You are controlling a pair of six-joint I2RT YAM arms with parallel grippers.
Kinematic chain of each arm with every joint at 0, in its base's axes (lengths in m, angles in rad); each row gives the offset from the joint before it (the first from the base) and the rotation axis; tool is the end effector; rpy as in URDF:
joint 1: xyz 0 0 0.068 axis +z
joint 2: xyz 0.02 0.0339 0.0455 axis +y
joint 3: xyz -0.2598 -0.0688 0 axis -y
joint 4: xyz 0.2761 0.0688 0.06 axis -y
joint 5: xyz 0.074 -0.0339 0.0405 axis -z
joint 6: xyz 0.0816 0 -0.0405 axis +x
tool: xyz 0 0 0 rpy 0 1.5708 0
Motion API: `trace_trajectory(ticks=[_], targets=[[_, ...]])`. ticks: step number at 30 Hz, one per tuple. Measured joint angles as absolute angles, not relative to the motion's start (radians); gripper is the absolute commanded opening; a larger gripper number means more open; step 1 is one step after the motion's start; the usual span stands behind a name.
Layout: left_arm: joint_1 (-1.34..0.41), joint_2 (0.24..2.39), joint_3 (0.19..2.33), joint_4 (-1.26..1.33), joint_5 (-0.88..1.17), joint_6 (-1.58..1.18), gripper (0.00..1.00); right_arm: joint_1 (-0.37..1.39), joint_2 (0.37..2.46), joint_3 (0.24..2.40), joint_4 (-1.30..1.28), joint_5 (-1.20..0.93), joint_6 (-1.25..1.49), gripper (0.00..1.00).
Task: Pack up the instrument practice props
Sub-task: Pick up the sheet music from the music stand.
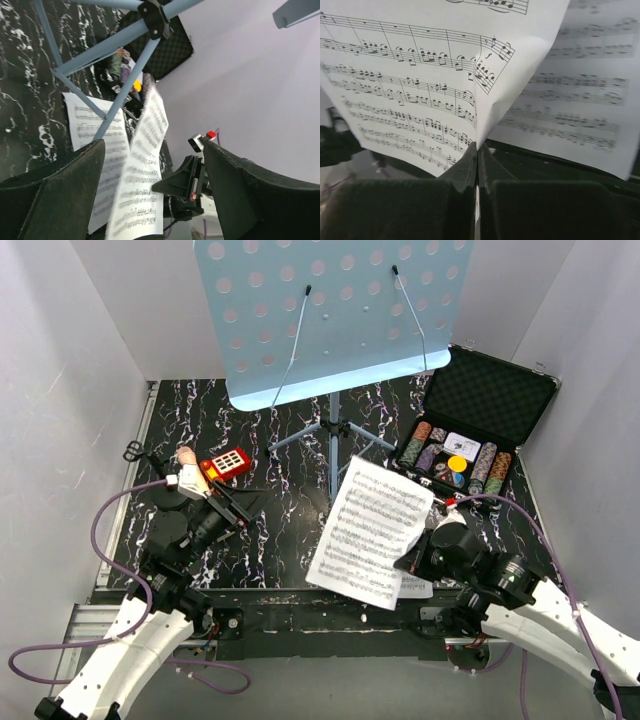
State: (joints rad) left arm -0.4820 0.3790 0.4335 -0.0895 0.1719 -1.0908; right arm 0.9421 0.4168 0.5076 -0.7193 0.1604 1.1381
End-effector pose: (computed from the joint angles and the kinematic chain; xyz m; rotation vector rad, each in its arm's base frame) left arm 0.1755 -0.1076 0.2792 -0.3913 1.7386 -1.3219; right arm 0.1146 0.1355 0.2126 0.3283 2.3480 0.9444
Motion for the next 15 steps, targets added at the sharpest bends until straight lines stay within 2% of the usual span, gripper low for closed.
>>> trace_trajectory(ticks=[5, 15], targets=[[-0.482, 0.435, 0.51, -0.196, 0.138, -1.011, 0.8, 0.942, 0.533, 0.528, -0.882, 0.198, 1.064, 0.01], [-0.482, 0.487, 0.516, -0.286, 0.139, -0.976, 0.8, 0.889, 0.648, 0.554, -0.927, 0.219, 0.997, 0.01]])
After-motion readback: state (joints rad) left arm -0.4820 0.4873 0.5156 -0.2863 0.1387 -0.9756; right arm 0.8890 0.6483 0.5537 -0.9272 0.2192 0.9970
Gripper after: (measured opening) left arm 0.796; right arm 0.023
